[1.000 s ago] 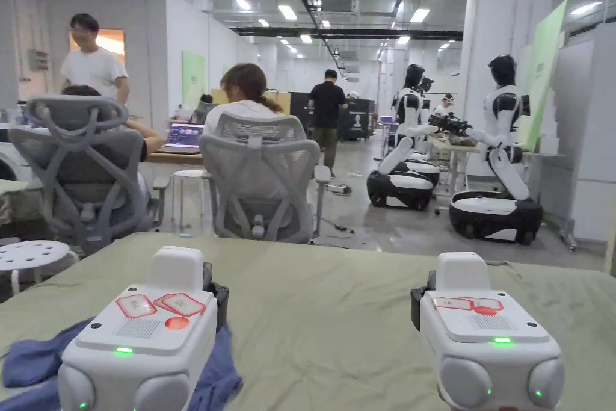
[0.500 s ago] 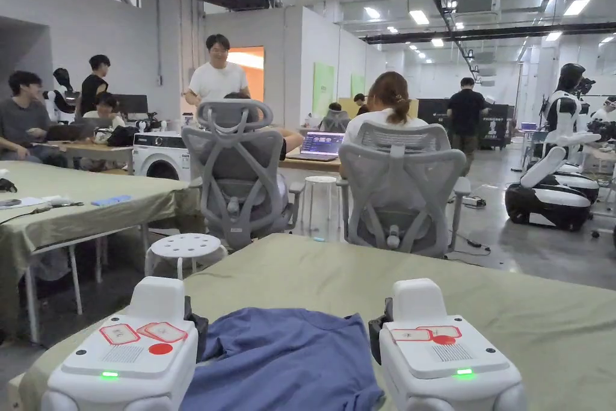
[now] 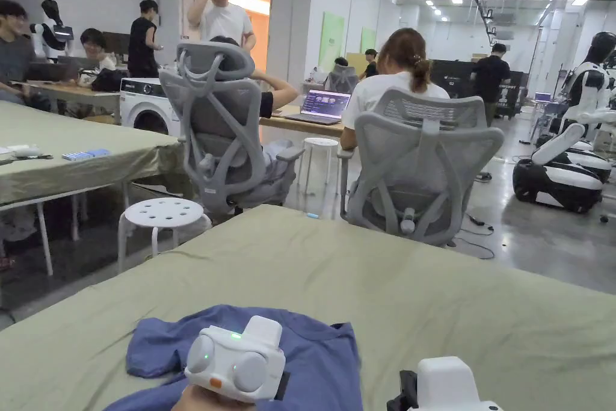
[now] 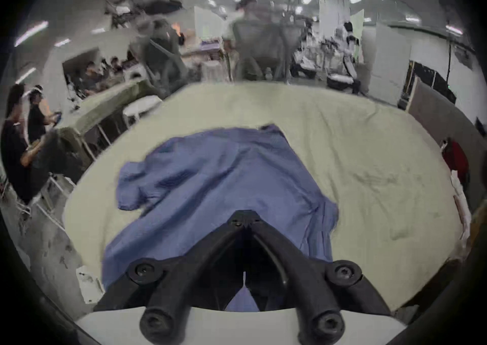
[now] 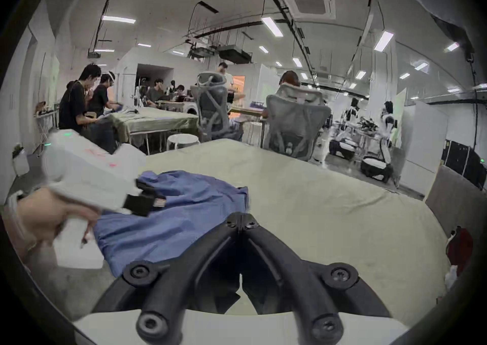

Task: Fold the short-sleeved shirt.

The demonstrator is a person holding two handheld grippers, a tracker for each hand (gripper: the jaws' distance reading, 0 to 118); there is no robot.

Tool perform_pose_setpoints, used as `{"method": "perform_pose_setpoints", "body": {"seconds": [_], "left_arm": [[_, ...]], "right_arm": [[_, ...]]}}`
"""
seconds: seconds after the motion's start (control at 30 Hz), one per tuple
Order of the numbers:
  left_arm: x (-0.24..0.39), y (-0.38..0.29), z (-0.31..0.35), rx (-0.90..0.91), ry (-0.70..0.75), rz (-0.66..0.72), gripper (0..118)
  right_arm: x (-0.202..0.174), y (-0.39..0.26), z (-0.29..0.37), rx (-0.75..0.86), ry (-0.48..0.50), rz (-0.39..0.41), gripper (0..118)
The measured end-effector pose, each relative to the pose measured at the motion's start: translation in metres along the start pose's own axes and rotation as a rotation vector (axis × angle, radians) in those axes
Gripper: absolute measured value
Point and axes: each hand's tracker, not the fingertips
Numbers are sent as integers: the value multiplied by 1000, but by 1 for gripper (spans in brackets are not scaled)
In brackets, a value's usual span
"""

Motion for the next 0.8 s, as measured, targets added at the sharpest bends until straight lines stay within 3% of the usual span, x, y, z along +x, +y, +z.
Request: {"method": "perform_pose_setpoints", "body": {"seconds": [0.2,0.23,0.27,0.3,0.33,0.4,0.47,0.53,0.57,0.6,0.63,0.73,0.8], "left_arm": [[17,31,-88,-102,-74,15,1],[21,33,-97,-113,-81,8,16],[28,34,-102,-124,-89,-11,48],[33,32,-112,-146,-82,-21,98],[37,29,-118,-165,-63,-30,118],[31,24,-138,-164,-64,-29,101],[28,9,-152,-279,-61,-7,93],[35,11,-139,-218,-59,-14,92],[37,16,-133,-230,-55,6,83],[38,20,-124,-227,-50,1,47],[38,23,-117,-201,-50,-7,0],[38,28,-109,-199,-52,47,0],[52,42,-87,-139,-9,6,0]], "right_arm": [[33,-18,-58,-51,26,-45,0],[37,-20,-65,-58,21,-45,0],[42,-23,-71,-68,21,-50,0],[46,-26,-76,-80,22,-60,0],[50,-30,-79,-86,21,-66,0],[57,-38,-82,-94,12,-78,0],[63,-46,-83,-105,2,-93,0],[70,-51,-83,-121,-6,-103,0],[74,-53,-82,-129,-11,-105,0],[77,-54,-80,-131,-16,-106,0],[80,-54,-78,-130,-22,-108,0],[92,-50,-62,-114,-41,-130,0],[102,-47,-45,-97,-63,-132,0]]}}
